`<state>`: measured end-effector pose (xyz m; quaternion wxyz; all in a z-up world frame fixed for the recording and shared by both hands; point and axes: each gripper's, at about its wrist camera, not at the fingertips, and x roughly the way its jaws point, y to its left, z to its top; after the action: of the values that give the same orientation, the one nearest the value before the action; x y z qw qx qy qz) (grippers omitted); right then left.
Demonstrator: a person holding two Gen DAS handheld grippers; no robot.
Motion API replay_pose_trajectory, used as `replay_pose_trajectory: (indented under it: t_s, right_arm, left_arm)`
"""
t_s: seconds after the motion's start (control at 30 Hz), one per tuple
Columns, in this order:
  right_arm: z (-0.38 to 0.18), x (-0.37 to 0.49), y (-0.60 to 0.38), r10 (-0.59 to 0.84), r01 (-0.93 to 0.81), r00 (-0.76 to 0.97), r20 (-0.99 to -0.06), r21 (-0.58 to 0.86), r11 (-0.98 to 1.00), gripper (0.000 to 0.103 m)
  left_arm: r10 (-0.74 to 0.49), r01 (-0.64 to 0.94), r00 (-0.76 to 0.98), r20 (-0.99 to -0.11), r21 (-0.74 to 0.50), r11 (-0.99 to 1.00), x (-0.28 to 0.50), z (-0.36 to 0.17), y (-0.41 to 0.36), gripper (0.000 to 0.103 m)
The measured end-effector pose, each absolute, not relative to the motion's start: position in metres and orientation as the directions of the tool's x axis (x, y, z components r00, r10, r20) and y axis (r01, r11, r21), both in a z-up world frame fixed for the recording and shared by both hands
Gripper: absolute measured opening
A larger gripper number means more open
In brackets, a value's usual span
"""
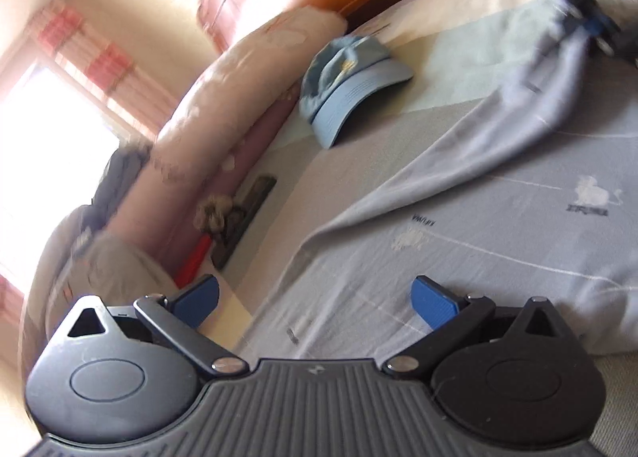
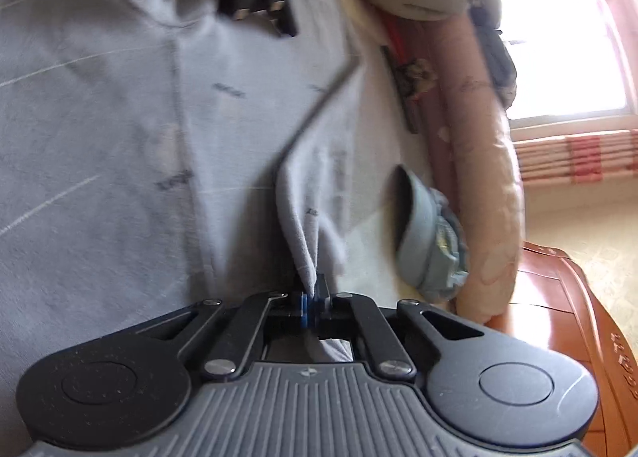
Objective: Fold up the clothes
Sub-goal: 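Grasp the grey shirt edge with the left gripper while the right gripper holds the hem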
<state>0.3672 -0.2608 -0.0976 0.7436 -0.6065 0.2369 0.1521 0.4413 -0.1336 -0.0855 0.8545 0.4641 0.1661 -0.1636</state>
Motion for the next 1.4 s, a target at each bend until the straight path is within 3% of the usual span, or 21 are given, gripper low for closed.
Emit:
replay_pose_trajectory:
  t_s: [0.33, 0.47, 0.83, 1.03, 1.17, 1.23, 1.33, 1.4]
  right_arm:
    - [-0.064, 0.351, -0.268, -0.015, -0.51, 0.84, -0.542, -0.799, 0.318, 0.005]
    - [-0.055, 0.342, -0.271, 0.0, -0.511, 0.839, -0.544, -0.788, 0.344, 0.005]
    - [-0.005, 0.354, -0.294, 0.027, -0.476, 0.834, -0.551, -0.694, 0.54, 0.005]
    - [0.008, 0.35, -0.299, 0.055, -0.491, 0.82, -0.57, -0.649, 0.581, 0.005]
    - [0.002, 0.341, -0.3, 0.056, -0.509, 0.809, -0.586, -0.649, 0.565, 0.005]
    - [-0.002, 0.337, -0.3, 0.058, -0.523, 0.8, -0.597, -0.646, 0.557, 0.005]
    - [-0.013, 0.33, -0.298, 0.058, -0.545, 0.784, -0.618, -0.641, 0.54, 0.005]
    - [-0.019, 0.327, -0.296, 0.057, -0.559, 0.773, -0.632, -0.635, 0.534, 0.005]
  left_arm:
    - [-0.171, 0.392, 0.919, -0.355, 0.869, 0.303, 0.439, -0.092, -0.151, 0.101]
    - [-0.193, 0.345, 0.93, -0.312, 0.922, 0.174, 0.44, -0.104, -0.153, 0.093]
    - [-0.321, 0.335, 0.895, -0.309, 0.942, 0.025, 0.418, -0.108, -0.161, 0.093]
    - [-0.303, 0.304, 0.91, -0.284, 0.952, 0.021, 0.424, -0.114, -0.169, 0.093]
    - [-0.253, 0.224, 0.942, -0.222, 0.974, -0.023, 0.435, -0.122, -0.16, 0.093]
    - [-0.251, 0.211, 0.944, -0.214, 0.977, -0.037, 0.435, -0.126, -0.154, 0.09]
    - [-0.256, 0.213, 0.941, -0.219, 0.976, -0.052, 0.432, -0.131, -0.149, 0.079]
    - [-0.256, 0.231, 0.936, -0.242, 0.97, -0.074, 0.428, -0.137, -0.149, 0.056]
